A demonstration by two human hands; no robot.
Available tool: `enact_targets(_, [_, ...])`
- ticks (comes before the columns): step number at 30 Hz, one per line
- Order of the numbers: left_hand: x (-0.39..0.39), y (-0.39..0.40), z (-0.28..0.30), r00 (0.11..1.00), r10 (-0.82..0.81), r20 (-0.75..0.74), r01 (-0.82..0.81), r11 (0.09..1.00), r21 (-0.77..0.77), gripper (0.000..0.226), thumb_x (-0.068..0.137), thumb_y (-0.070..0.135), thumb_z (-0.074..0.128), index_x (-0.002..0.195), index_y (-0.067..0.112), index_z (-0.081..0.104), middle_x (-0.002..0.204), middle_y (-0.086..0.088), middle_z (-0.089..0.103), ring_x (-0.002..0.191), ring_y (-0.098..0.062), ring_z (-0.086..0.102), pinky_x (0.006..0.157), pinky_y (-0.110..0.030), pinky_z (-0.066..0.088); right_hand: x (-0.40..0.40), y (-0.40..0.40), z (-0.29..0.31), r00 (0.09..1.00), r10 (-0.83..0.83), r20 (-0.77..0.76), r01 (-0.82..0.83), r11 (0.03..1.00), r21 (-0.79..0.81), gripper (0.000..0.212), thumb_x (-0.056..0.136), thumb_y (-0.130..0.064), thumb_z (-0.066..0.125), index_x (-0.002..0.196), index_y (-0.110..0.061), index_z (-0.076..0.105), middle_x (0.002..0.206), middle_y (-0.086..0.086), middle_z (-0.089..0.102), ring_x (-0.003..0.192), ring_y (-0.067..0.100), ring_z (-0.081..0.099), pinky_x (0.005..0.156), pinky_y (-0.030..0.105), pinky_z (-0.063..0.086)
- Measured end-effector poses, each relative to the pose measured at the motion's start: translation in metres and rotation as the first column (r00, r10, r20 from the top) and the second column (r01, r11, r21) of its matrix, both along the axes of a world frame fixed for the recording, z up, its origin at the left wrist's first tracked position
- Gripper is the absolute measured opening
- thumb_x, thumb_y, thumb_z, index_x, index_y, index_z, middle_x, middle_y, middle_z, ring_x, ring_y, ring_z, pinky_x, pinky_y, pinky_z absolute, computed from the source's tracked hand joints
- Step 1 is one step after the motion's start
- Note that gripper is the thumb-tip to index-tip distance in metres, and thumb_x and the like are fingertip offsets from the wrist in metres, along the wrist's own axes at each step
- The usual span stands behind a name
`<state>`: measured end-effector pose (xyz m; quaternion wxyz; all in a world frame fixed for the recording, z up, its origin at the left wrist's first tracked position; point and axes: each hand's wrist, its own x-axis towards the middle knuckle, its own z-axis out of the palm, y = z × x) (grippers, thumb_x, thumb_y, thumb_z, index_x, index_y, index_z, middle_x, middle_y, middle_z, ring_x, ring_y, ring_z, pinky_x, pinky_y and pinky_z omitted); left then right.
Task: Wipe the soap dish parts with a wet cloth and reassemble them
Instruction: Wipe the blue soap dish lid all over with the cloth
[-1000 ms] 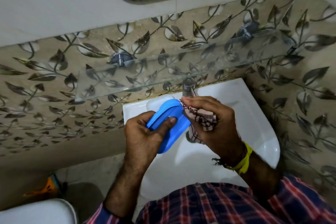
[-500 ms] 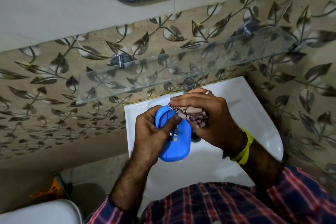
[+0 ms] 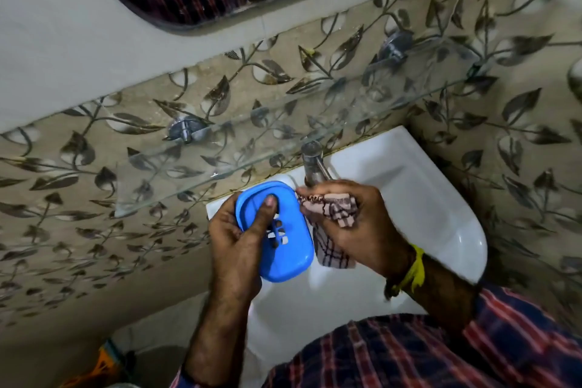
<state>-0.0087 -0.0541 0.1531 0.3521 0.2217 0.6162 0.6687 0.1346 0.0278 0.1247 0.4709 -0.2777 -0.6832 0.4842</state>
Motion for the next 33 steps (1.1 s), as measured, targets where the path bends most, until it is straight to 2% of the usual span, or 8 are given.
enact_targets(5, [0.004,0.013,0.002,0.998,0.062,0.0,-0.062,0.998,0.014,0.021,0.092,0.003,0.066,0.11,-0.008,0.066,0.083,-0.009,0.074,0.071,-0.024,0.069,0.066,-0.037,0.059,-0.004,0.002,-0.001,0.998,-0.023,-0.067,0.016,0.994,-0.104,0.023,0.078,-0.007,0.079,0.101,-0.007,0.076,0.098,-0.002,0.076,0.093,0.011,0.074,0.087,0.027,0.057])
enact_targets(10, [0.011,0.014,-0.004,0.997,0.078,0.025,-0.078,0.997,0.018,0.023,0.094,0.005,0.065,0.112,-0.008,0.064,0.087,-0.011,0.071,0.075,-0.026,0.067,0.07,-0.039,0.058,0.003,0.001,-0.002,0.998,-0.048,-0.036,0.04,0.98,-0.194,0.024,0.078,-0.005,0.081,0.101,-0.001,0.077,0.096,0.004,0.078,0.09,0.014,0.076,0.084,0.028,0.059])
enact_targets(13, [0.017,0.019,-0.003,0.994,0.108,0.026,-0.11,0.992,0.055,0.009,0.095,0.003,0.063,0.102,-0.001,0.067,0.076,0.0,0.073,0.067,-0.014,0.068,0.062,-0.028,0.058,-0.001,0.008,0.005,0.996,-0.069,-0.057,0.056,0.977,-0.205,0.025,0.078,-0.007,0.081,0.103,-0.001,0.077,0.099,0.007,0.079,0.091,0.016,0.076,0.085,0.029,0.06])
enact_targets(15, [0.013,0.022,0.001,0.986,0.165,0.031,-0.167,0.982,0.091,0.006,0.095,0.002,0.063,0.094,0.007,0.067,0.07,0.007,0.072,0.061,-0.009,0.066,0.057,-0.024,0.056,-0.002,-0.001,0.003,0.997,-0.056,-0.056,0.043,0.975,-0.217,0.024,0.078,-0.006,0.082,0.102,-0.003,0.077,0.098,0.002,0.079,0.092,0.014,0.076,0.085,0.027,0.059])
enact_targets(19, [0.013,0.02,0.0,0.982,0.183,0.047,-0.187,0.977,0.098,0.005,0.095,0.001,0.061,0.099,0.001,0.064,0.069,0.004,0.07,0.059,-0.008,0.065,0.054,-0.022,0.054,0.004,-0.009,0.0,0.999,-0.051,-0.015,0.045,0.965,-0.259,0.024,0.077,-0.003,0.083,0.099,-0.01,0.079,0.094,-0.005,0.08,0.089,0.008,0.076,0.083,0.019,0.056])
enact_targets(24, [0.01,0.026,0.002,0.971,0.235,0.04,-0.238,0.965,0.114,0.009,0.096,0.004,0.062,0.091,0.011,0.064,0.07,0.005,0.067,0.061,-0.011,0.063,0.056,-0.026,0.055,0.007,-0.014,0.003,0.999,-0.042,-0.019,0.035,0.955,-0.295,0.026,0.078,0.001,0.082,0.102,-0.007,0.078,0.098,0.0,0.08,0.09,0.008,0.075,0.082,0.017,0.055])
enact_targets(27, [0.01,0.028,0.003,0.964,0.262,0.039,-0.264,0.958,0.112,0.012,0.096,0.004,0.062,0.088,0.013,0.062,0.067,0.005,0.065,0.058,-0.009,0.061,0.052,-0.024,0.053,0.008,-0.015,0.004,0.998,-0.057,0.019,0.06,0.955,-0.29,0.025,0.078,-0.001,0.083,0.102,-0.005,0.078,0.098,0.0,0.08,0.09,0.008,0.075,0.084,0.018,0.055])
enact_targets(33, [0.014,0.034,0.0,0.944,0.329,0.02,-0.327,0.927,0.181,0.013,0.096,0.006,0.062,0.087,0.015,0.064,0.075,0.001,0.064,0.069,-0.014,0.059,0.065,-0.026,0.053,0.003,-0.014,0.008,0.996,-0.085,-0.002,0.081,0.953,-0.292,0.029,0.077,0.002,0.082,0.104,-0.008,0.077,0.101,-0.001,0.079,0.094,0.01,0.075,0.089,0.024,0.058])
